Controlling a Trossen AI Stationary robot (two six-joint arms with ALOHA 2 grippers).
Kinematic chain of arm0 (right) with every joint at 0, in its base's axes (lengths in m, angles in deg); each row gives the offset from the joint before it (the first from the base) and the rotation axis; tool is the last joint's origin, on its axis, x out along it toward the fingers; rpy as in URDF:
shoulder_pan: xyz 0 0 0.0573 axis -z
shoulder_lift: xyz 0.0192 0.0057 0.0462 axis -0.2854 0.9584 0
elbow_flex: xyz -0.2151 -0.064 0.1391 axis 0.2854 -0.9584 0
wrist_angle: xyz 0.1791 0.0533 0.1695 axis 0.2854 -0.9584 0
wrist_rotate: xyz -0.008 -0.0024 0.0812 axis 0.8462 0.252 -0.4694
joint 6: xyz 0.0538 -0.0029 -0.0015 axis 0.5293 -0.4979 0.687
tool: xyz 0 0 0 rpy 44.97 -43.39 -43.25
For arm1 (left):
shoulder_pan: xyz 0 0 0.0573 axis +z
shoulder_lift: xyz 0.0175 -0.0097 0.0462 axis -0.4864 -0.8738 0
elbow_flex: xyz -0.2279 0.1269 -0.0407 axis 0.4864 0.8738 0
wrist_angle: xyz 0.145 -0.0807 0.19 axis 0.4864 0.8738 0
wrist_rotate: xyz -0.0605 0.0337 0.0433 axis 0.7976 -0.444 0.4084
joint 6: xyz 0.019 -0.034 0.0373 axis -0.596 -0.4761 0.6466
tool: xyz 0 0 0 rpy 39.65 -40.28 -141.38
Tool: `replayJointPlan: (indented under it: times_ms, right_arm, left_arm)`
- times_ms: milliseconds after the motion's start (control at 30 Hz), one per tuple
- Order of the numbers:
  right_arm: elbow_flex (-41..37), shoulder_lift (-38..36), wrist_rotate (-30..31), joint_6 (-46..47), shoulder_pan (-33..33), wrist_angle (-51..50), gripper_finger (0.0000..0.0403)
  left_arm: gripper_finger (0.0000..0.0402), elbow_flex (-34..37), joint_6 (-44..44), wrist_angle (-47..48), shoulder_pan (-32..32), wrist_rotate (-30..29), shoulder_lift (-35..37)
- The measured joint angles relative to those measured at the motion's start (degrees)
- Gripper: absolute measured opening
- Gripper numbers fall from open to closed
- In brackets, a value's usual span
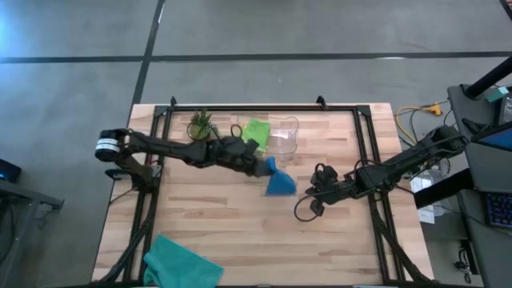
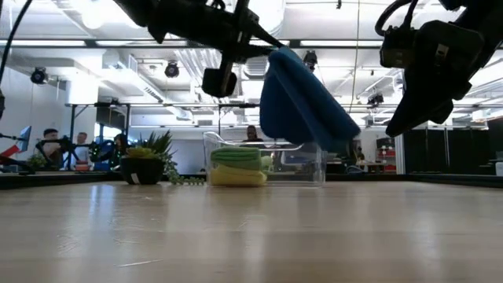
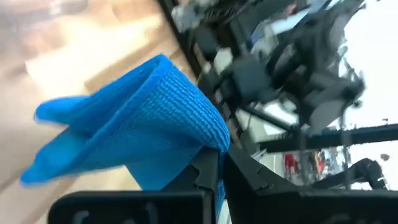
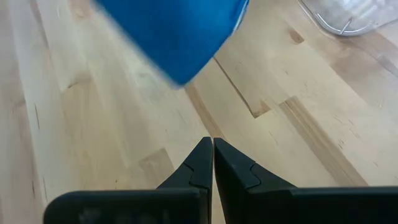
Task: Fold microfiber towels
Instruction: Fold the blue microfiber towel
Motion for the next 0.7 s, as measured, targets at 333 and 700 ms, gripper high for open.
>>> replayJointPlan:
  times_ms: [333,700]
  right_arm:
    - [-0.07,0.00,-0.01,1.07,0.00,0.05,0.0009]
    - [-0.07,0.00,-0.02,1.29,0.00,0.04,0.0009]
  left_arm:
    - [0.0000,-0.69,3.19,0.28,10.42,5.55,5.09]
    - [0.0000,-1.53,6.59,0.48,23.65,19.75,3.60]
